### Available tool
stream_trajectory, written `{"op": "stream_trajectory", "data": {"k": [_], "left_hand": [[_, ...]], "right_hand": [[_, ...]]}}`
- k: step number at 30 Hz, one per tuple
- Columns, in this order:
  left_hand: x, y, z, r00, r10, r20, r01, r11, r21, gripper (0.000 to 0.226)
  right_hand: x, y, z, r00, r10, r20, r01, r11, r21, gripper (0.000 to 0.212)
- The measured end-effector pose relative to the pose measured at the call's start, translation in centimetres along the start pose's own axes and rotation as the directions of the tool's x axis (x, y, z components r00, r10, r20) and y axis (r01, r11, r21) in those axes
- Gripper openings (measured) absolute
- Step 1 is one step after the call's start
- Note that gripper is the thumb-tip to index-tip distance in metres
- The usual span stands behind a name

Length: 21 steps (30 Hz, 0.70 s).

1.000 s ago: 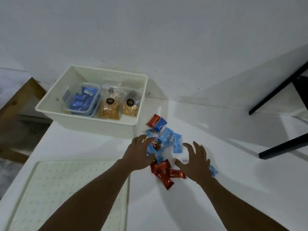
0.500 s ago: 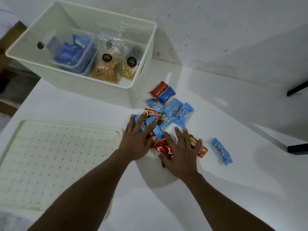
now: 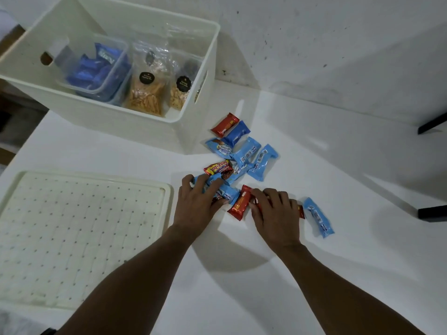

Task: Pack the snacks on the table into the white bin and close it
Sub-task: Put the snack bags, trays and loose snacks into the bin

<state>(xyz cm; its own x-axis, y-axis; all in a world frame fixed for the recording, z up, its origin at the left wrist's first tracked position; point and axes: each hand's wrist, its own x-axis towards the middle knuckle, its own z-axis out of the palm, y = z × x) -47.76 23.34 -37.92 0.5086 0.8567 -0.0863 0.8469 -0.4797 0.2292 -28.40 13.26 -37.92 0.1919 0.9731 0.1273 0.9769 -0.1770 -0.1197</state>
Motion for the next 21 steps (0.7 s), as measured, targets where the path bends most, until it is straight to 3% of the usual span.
{"op": "stream_trajectory", "data": {"k": [4, 7, 11, 21], "left_hand": [[-0.1, 0.2, 0.0, 0.999, 0.02, -0.037, -0.02, 1.0, -0.019, 0.055], [0.0, 0.1, 0.0, 0.996, 0.058, -0.072, -0.058, 0.998, -0.006, 0.054], [0.1, -0.1, -0.5, 0.99, 0.124, -0.062, -0.124, 0.992, 0.007, 0.052], [0.1, -0.5, -2.7, 0.992, 0.118, -0.054, -0.121, 0.991, -0.058, 0.046]], "right_hand": [[0.1, 0.7, -0.1, 0.979, -0.179, 0.1, 0.185, 0.982, -0.049, 0.057], [0.4, 1.2, 0.0, 0.959, -0.232, 0.163, 0.246, 0.967, -0.069, 0.051], [0.4, 1.2, -0.2, 0.977, -0.178, 0.114, 0.18, 0.984, -0.003, 0.038], [0.2, 1.3, -1.9, 0.996, -0.041, 0.074, 0.032, 0.992, 0.118, 0.034]]}}
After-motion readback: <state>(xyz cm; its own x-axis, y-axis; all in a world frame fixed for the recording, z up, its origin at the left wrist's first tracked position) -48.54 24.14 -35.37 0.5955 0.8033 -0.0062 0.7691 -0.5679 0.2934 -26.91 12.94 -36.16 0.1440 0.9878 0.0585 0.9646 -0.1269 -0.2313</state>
